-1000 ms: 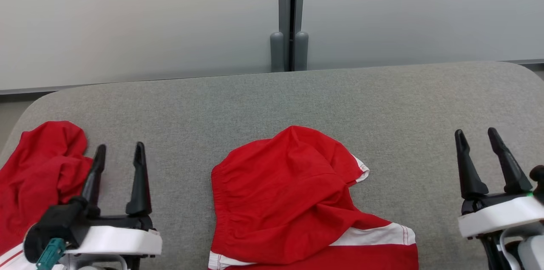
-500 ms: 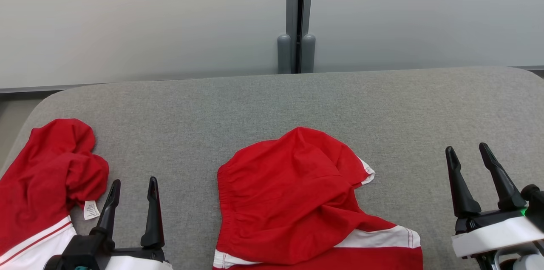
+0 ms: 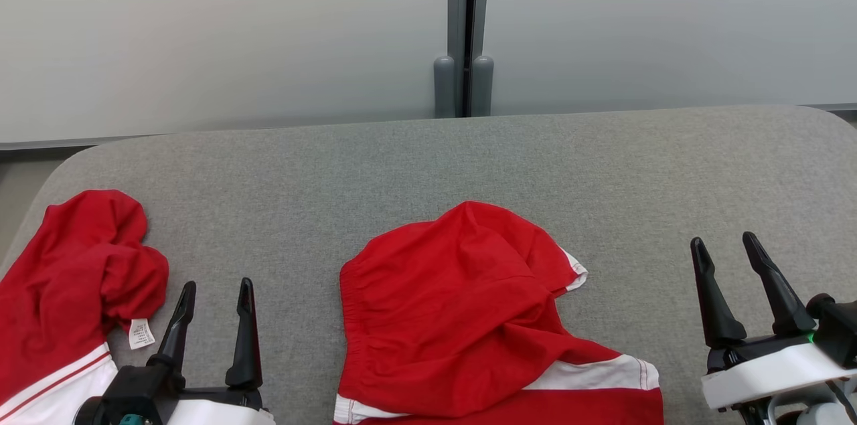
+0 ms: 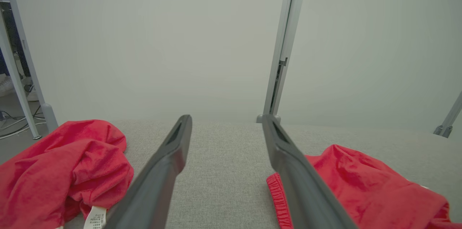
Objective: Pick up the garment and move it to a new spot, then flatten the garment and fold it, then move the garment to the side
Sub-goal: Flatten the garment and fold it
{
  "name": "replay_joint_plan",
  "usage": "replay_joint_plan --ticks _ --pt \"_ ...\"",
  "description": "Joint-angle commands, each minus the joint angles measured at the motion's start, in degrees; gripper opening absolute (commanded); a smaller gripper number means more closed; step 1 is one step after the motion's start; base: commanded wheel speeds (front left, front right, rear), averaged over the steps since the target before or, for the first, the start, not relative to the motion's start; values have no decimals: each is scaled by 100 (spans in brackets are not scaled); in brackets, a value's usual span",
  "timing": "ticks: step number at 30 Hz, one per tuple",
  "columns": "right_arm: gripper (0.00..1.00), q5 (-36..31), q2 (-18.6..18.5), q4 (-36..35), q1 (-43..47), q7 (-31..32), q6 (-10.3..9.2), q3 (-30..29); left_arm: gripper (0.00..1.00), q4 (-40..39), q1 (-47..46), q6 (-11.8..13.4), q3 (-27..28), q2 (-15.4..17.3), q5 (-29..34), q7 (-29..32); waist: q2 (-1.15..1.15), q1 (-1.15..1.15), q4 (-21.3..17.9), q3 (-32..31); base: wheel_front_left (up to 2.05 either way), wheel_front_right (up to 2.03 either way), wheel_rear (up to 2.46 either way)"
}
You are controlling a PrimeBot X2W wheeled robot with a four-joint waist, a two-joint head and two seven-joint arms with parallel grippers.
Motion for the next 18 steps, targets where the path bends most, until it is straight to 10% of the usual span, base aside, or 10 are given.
replay_joint_plan --ticks 1,18 --pt "100 10 -32 32 -43 -26 1 -9 100 11 -63 -37 46 -3 41 0 0 0 -8 -4 0 0 0" --pt "100 563 -558 55 6 290 1 521 100 296 97 -522 -142 14 -202 864 0 0 -49 16 0 0 0"
